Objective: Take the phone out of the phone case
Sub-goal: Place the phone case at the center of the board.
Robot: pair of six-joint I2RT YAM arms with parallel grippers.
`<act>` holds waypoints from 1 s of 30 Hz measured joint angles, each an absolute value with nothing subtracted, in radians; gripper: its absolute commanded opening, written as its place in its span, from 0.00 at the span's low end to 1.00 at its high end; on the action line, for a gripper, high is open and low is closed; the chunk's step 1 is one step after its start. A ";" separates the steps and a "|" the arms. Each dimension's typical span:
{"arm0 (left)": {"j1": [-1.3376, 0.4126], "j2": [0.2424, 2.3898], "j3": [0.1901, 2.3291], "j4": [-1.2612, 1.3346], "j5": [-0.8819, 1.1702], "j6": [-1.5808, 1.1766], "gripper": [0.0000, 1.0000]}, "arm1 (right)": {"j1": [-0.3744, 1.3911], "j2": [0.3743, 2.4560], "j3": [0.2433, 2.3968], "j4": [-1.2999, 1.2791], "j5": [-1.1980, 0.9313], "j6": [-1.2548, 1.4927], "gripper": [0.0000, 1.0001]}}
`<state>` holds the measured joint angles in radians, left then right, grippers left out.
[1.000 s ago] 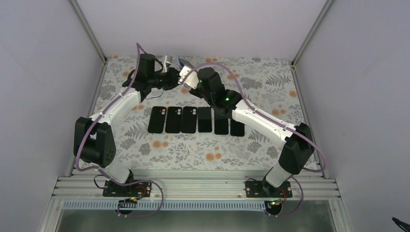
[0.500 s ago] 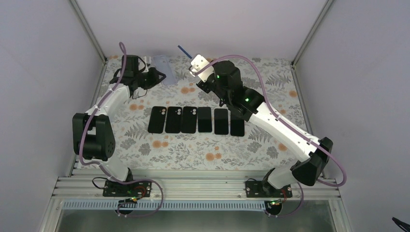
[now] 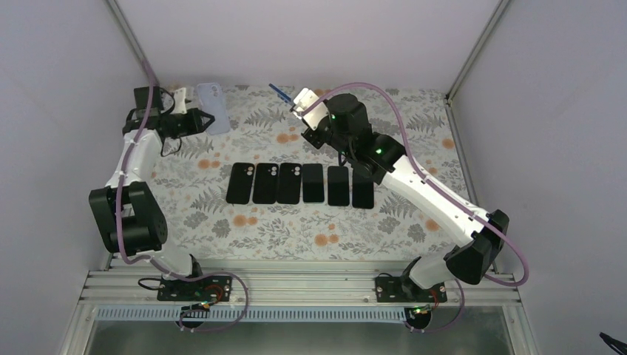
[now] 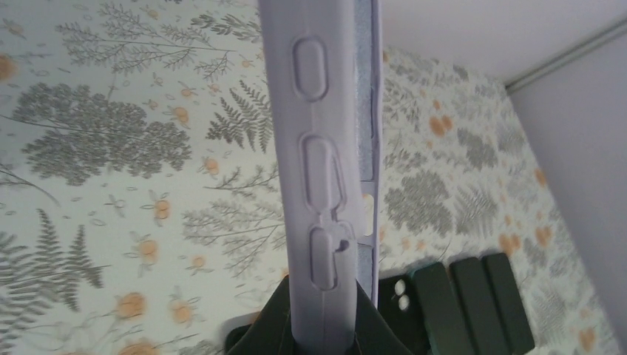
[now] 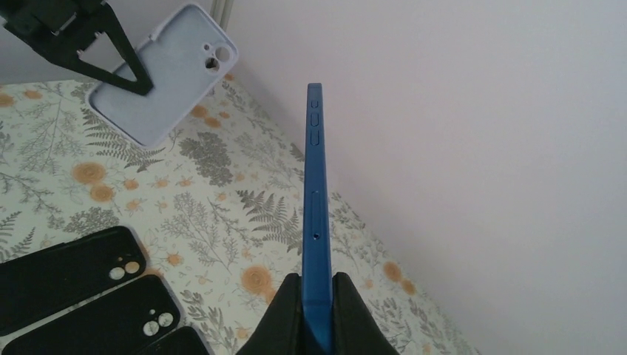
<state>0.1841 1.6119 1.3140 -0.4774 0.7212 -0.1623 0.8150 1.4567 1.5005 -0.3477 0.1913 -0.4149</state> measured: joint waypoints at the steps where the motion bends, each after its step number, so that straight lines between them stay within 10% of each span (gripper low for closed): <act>1: 0.203 1.606 1.315 -0.500 0.736 -0.114 0.02 | 0.813 1.457 1.499 -0.352 0.186 -0.411 0.04; 30: 0.440 1.783 1.106 -0.946 0.850 0.606 0.02 | 0.789 1.457 1.492 -0.384 0.089 -0.346 0.04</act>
